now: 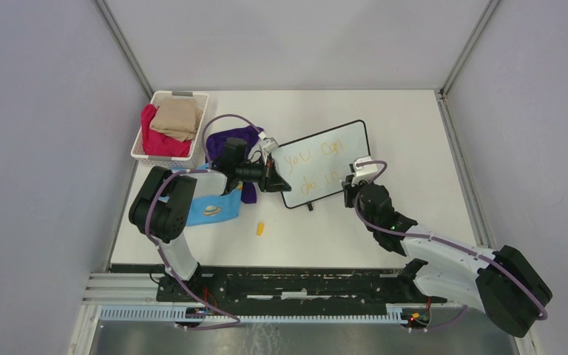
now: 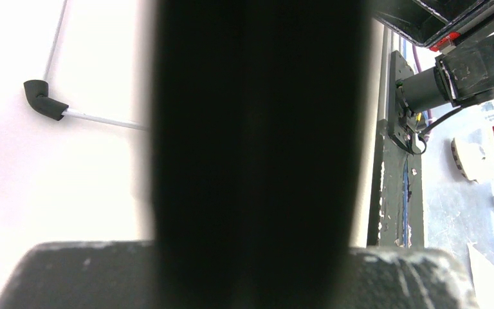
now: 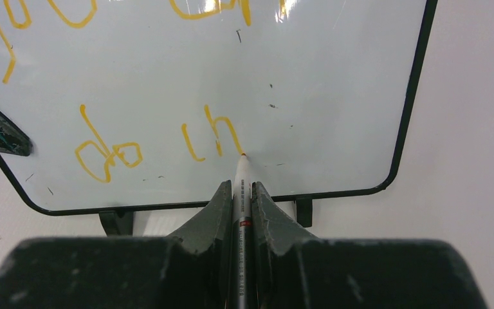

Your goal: Write a sentence on the whiteboard

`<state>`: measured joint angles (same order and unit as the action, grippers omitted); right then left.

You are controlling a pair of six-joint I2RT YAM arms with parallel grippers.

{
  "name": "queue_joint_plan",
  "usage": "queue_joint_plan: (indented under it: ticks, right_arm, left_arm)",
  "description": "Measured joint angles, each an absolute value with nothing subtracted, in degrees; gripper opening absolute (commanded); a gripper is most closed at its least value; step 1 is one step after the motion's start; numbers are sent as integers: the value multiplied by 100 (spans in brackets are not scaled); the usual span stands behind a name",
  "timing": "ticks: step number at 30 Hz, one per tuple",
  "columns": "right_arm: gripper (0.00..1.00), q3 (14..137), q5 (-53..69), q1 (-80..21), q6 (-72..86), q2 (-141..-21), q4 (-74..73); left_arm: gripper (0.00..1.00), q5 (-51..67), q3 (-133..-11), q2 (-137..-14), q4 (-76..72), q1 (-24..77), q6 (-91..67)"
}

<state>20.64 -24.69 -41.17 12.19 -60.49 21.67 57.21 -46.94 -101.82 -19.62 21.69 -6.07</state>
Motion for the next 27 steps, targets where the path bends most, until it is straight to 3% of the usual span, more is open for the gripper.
queue_joint_plan:
  ticks: [10, 27]
  right_arm:
    - [0, 1778, -2451, -4108, 1232, -5330, 2283]
    - [0, 2152, -2456, -3990, 1146, -5843, 2394]
  left_arm:
    - [2, 5708, -4700, -10182, -1957, 2178, -602]
    - [2, 5701, -4716, -10182, -1935, 2189, -596]
